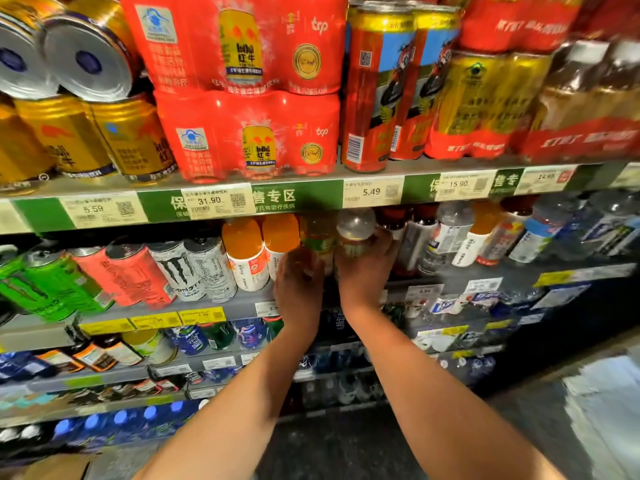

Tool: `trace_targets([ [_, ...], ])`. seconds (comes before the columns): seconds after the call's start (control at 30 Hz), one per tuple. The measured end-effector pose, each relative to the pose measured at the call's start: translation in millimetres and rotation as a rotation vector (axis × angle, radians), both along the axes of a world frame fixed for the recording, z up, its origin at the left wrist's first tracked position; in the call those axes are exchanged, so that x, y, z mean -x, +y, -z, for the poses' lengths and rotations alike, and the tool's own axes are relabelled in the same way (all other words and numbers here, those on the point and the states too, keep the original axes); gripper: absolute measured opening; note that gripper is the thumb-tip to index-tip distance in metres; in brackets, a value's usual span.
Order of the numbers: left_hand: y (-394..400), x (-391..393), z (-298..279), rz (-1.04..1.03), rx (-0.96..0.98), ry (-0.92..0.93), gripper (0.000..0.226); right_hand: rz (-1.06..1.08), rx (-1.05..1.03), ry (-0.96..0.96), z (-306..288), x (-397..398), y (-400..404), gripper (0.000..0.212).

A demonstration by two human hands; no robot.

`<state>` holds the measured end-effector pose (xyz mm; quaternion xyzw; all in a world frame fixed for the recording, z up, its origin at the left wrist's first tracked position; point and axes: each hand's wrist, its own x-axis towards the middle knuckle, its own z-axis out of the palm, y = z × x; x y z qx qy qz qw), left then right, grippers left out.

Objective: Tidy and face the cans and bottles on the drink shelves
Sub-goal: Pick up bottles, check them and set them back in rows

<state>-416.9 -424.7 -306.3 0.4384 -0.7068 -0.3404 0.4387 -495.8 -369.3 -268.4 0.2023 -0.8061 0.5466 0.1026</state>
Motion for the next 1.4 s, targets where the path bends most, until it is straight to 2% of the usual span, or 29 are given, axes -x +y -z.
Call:
trace_targets([
  [0.1,0.1,0.1,2.3,-0.008,-0.019,-0.027,0.03,0.049,-0.016,-0.041,-1.7,-3.2,-4.4,0.08],
  [0.23,1.8,1.5,2.0,-0.018,-0.001,-0.013,0.027,0.098,-0.091,-0.001,-2.2,-2.0,-4.2,0.08],
  [0.4,7.4,5.0,1.3,0.001,-0.078,0.127,0.023,0.085,-0.142,0.014,-0.2,-1.1,-0.2,0.083],
  [0.47,11.7,7.7,0.3,0.031,0.004,0.198,0.024,0.043,-0.092,0.043,-2.5,1.5,7.1,0.075],
  [0.53,14.3,10.4,1.8,0.013,0.104,0.157,0.026,-0.035,-0.028,0.05,-1.4,10.9,20.4,0.069],
  [0.57,14.8,12.4,0.5,-0.006,0.099,0.12,0.03,-0.054,-0.01,0.046,-0.6,17.6,29.7,0.069],
  [0.67,25.7,21.1,-4.1,-0.039,-0.072,0.133,0.039,-0.005,0.117,0.031,-2.8,47.4,64.8,0.074],
  [0.73,40.0,28.5,-6.2,-0.058,-0.055,0.133,0.039,0.053,0.186,0.015,-9.4,71.2,87.6,0.071],
  [0.83,61.2,42.0,-11.2,-0.074,-0.014,0.11,0.041,0.118,0.076,0.004,-19.6,102.9,108.1,0.078],
  [0.93,73.1,58.7,-10.4,-0.104,-0.044,0.079,0.046,0.031,-0.014,-0.03,-15.3,126.0,116.2,0.093],
  [1.03,78.4,72.0,-12.7,-0.166,-0.057,0.092,0.054,-0.043,-0.042,-0.012,-6.1,143.5,116.1,0.096],
  [1.2,78.5,83.7,-18.2,-0.257,-0.018,0.052,0.057,-0.057,0.04,0.007,-2.0,159.4,114.6,0.082],
  [1.3,76.9,83.6,-20.0,-0.279,-0.016,0.032,0.06,-0.074,0.019,-0.006,1.3,166.7,114.2,0.07],
  [1.4,77.1,81.7,-19.3,-0.261,-0.004,0.03,0.061,-0.051,0.024,0.014,2.4,165.3,113.9,0.067],
])
